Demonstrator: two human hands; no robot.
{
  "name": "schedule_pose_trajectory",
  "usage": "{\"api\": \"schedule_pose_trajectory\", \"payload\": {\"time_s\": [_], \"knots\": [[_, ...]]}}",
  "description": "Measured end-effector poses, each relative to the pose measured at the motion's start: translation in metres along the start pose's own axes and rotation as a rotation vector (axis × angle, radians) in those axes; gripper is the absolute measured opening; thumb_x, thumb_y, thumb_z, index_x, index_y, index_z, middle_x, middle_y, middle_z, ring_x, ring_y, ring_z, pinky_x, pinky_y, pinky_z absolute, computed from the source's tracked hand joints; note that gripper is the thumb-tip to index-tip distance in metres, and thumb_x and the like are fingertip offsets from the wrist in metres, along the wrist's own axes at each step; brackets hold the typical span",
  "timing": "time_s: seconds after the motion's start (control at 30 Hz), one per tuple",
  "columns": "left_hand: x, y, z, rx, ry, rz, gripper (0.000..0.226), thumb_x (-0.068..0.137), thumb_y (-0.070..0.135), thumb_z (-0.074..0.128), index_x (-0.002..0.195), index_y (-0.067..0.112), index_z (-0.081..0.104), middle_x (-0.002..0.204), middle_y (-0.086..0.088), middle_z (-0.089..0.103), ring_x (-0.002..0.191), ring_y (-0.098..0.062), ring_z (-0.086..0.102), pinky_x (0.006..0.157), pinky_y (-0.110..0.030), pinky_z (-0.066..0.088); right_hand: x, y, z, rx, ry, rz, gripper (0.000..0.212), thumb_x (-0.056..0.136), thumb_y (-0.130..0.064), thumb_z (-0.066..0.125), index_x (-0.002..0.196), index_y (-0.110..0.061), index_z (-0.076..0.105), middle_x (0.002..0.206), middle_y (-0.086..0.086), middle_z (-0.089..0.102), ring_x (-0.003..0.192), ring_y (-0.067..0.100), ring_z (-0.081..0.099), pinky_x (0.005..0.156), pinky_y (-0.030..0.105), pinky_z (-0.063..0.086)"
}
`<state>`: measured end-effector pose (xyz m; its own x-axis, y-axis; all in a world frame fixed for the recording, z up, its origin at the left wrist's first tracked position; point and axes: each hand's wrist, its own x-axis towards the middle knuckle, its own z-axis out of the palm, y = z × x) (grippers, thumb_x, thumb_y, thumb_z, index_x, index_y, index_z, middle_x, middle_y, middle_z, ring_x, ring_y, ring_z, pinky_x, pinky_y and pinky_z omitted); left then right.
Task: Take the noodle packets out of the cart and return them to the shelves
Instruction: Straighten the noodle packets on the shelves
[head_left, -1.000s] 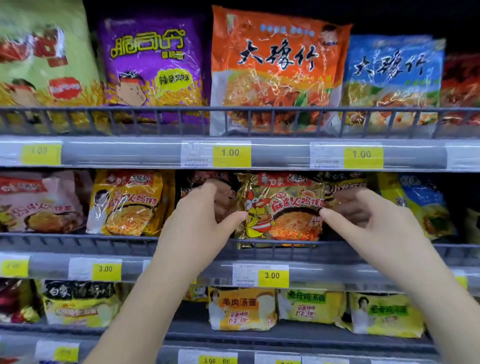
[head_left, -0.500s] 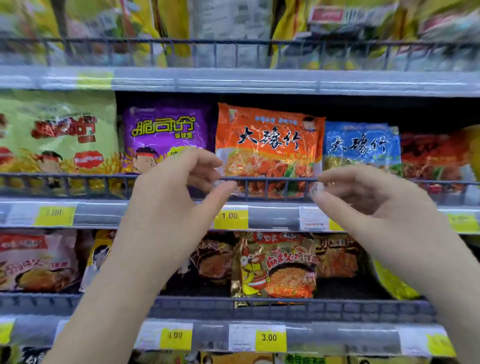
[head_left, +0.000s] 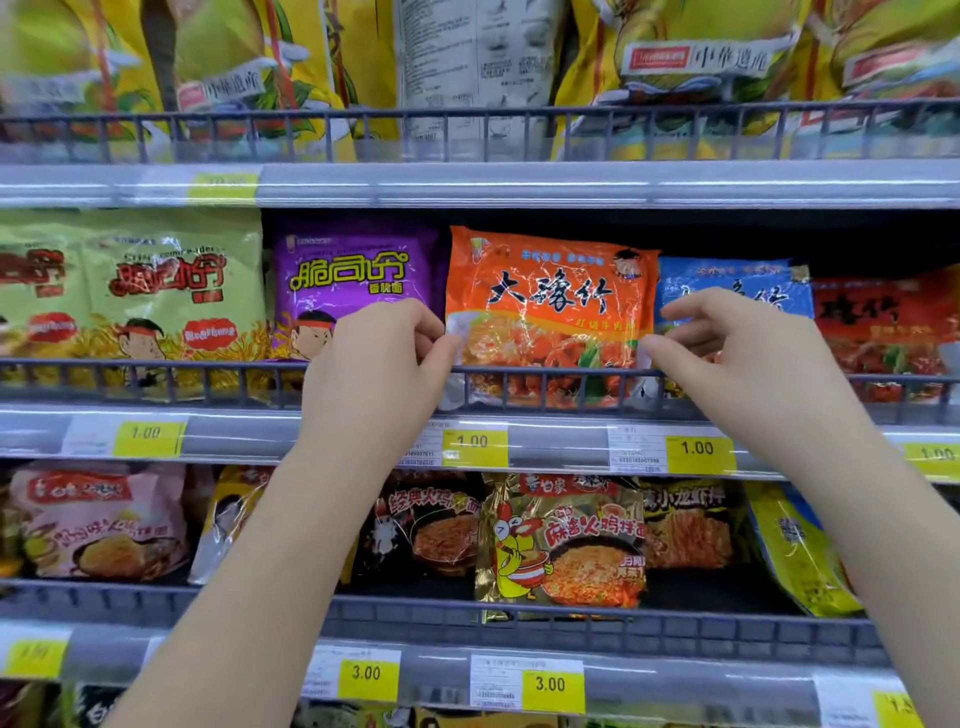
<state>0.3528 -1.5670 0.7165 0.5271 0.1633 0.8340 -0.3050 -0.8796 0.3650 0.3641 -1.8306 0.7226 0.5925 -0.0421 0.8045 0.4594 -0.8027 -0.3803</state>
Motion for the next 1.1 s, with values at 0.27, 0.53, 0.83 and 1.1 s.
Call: {"api": "schedule_pose_trajectory", "payload": {"time_s": [0.27,0.53,0.83,1.1], "knots": [[0.006,0.002,-0.003,0.083,-0.085,0.006,0.025,0.1,0.047,0.06,0.085,0.028,0.066,0.075,0.012,0.066,0.077,-0.014,0.064,0.062,-0.03,0.049,0.011,0.003,0.006,0.028,-0.05,-0.024,0.019,0.095,-0.032,0.072,0.113,-0.029,0.069,0.084,-0.022,0.07,0.087,-0.004,0.063,0.079,0.029,0.052],[0.02,0.011,-0.014,0.301,-0.184,0.029,0.031,0.1,0.041,0.061,0.075,0.023,0.062,0.086,0.001,0.064,0.083,-0.026,0.064,0.063,-0.034,0.045,0.02,0.012,-0.002,0.034,-0.097,-0.006,0.011,0.093,-0.036,0.075,0.099,-0.03,0.067,0.085,-0.015,0.073,0.086,-0.005,0.063,0.071,0.013,0.041],[0.017,0.012,-0.013,0.294,-0.161,0.028,0.028,0.098,0.043,0.064,0.083,0.021,0.07,0.091,-0.001,0.067,0.088,-0.028,0.065,0.071,-0.04,0.052,0.021,0.005,-0.013,-0.039,-0.168,0.048,0.007,0.093,-0.034,0.074,0.096,-0.028,0.072,0.081,-0.016,0.073,0.071,-0.005,0.059,0.06,0.017,0.039],[-0.008,0.019,0.001,-0.081,0.107,0.209,0.018,0.086,0.044,0.07,0.093,0.033,0.058,0.086,0.01,0.056,0.076,-0.017,0.057,0.068,-0.045,0.054,0.003,0.024,-0.034,0.02,0.081,0.122,0.009,0.087,-0.04,0.076,0.093,-0.034,0.073,0.076,-0.017,0.074,0.074,-0.005,0.066,0.074,0.024,0.052]]}}
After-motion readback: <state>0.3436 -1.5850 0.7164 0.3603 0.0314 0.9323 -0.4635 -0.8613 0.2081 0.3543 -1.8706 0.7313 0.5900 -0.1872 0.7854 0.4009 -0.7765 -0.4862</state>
